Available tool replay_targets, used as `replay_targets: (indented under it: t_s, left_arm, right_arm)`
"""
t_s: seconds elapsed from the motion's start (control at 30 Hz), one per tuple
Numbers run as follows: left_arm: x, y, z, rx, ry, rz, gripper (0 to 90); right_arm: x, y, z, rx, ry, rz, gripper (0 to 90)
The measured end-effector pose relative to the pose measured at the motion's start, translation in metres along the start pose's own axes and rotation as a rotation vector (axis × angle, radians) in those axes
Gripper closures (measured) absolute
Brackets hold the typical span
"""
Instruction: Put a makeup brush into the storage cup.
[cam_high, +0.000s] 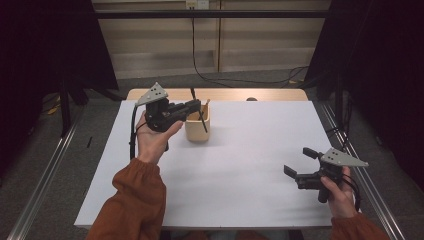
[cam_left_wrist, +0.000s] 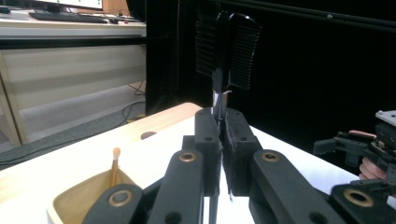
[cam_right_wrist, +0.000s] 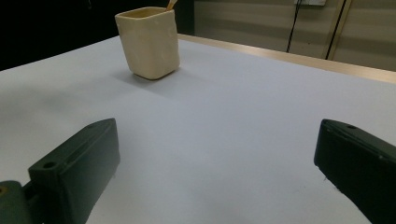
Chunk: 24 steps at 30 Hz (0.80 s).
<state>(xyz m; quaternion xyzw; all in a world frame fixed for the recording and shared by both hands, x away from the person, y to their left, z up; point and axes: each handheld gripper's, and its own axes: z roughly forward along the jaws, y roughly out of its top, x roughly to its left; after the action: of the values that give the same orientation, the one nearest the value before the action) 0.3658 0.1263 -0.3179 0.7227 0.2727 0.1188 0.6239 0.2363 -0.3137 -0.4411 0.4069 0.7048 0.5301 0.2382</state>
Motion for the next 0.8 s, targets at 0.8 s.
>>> replay_targets:
  t_s: [0.8]
  left_arm:
    - [0.018,0.027,0.014,-0.008,0.086,0.025,85.8]
  right_arm:
    - [0.005,-0.003,0.003,-0.015,-0.002,0.007,0.2]
